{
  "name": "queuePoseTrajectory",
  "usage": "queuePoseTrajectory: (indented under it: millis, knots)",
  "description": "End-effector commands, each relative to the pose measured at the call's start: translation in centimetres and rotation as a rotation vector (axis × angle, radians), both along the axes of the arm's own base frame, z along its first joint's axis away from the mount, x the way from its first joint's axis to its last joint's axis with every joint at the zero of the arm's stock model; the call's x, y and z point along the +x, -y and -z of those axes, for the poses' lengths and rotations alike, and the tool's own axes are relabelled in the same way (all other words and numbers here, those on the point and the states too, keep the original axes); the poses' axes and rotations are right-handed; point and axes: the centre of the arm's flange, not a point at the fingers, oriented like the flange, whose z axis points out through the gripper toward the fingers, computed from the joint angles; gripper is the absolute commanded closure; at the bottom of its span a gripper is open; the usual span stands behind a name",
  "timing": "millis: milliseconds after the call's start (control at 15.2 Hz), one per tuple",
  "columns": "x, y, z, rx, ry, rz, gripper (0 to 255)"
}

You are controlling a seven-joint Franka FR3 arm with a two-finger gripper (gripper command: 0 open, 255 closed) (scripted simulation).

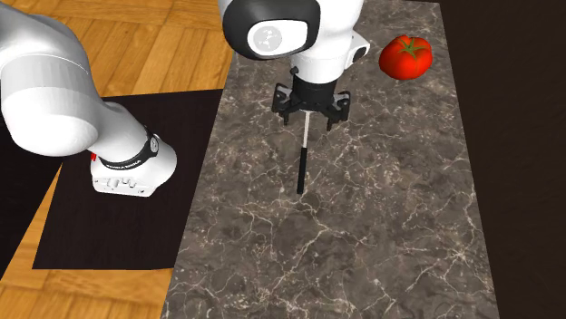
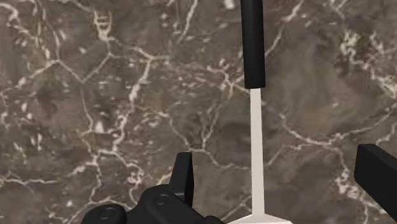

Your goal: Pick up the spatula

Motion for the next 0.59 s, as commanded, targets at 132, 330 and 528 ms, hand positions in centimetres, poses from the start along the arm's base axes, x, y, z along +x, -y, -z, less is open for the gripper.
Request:
queuePoseTrajectory:
  millis: [132,330,528]
  knots:
    - [0.0,0.0,2.1,-0.001,0.0,-0.01,0]
    - [0.0,0.0,3.5,-0.001,0.0,-0.01,0]
    - [0.1,0.0,3.5,-0.001,0.0,-0.01,255]
